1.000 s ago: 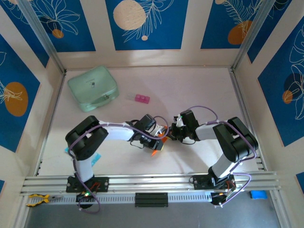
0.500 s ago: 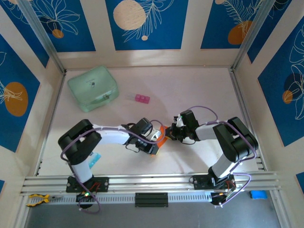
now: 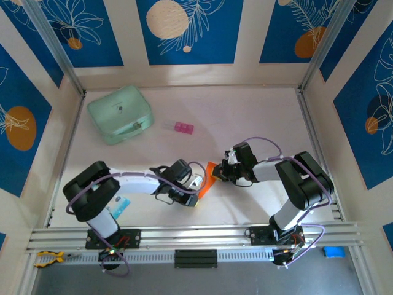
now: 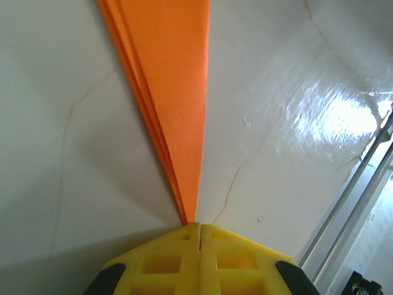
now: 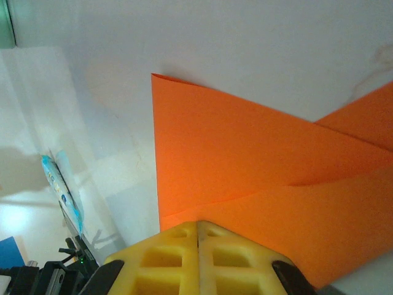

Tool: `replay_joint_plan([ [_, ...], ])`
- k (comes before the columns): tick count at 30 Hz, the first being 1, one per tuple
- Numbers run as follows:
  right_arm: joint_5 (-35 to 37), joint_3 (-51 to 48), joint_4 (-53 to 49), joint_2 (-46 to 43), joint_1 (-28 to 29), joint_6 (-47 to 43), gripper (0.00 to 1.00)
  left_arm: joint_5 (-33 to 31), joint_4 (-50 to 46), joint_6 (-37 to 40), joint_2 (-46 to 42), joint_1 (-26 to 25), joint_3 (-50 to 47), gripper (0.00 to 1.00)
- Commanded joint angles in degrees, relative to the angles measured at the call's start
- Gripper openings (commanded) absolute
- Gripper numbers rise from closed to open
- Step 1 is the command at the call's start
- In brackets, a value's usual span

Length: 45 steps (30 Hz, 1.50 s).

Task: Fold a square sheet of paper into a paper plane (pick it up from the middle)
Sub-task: Fold the wing for the fifth time at the center of the table.

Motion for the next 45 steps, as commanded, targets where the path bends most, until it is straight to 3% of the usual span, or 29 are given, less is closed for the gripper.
replay_joint_plan([
  [1,7.6,-3.1,-8.8,2.0,-1.1,-0.4,0.05,-1.8,-6.7,-0.1,-2.6,-0.8,-1.7,0.02],
  [7,7.5,-3.2,-8.8,1.6,-1.0,-0.2,0.05,-5.7,-5.7,0.8,-10.7,-0.3,-0.3,0.00],
  [10,7.5,-2.9,-8.8,1.7,-0.9,-0.1,0.05,-5.6,-2.9,0.5,-10.5,0.7,2.2,0.02],
  [14,7.2,-2.6,-8.8,1.7,-0.9,-0.1,0.05,-2.5,0.5,-0.7,-4.1,1.5,8.4,0.05],
  [23,6.8,-2.5,-8.7,2.0,-0.9,-0.3,0.05,-1.8,4.0,-2.0,10.1,1.8,16.8,0.06],
  [30,6.6,-2.6,-8.7,1.9,-0.8,-0.3,0.05,-4.0,2.0,-0.2,13.6,1.8,16.3,0.06],
  [38,6.1,-1.4,-9.9,0.3,-1.4,-1.3,0.05,-6.3,1.5,1.4,11.8,1.9,7.4,0.01],
  [45,4.8,3.4,-17.8,-7.7,-3.9,-5.9,0.07,-4.8,3.5,2.2,11.2,2.0,6.2,0.00],
])
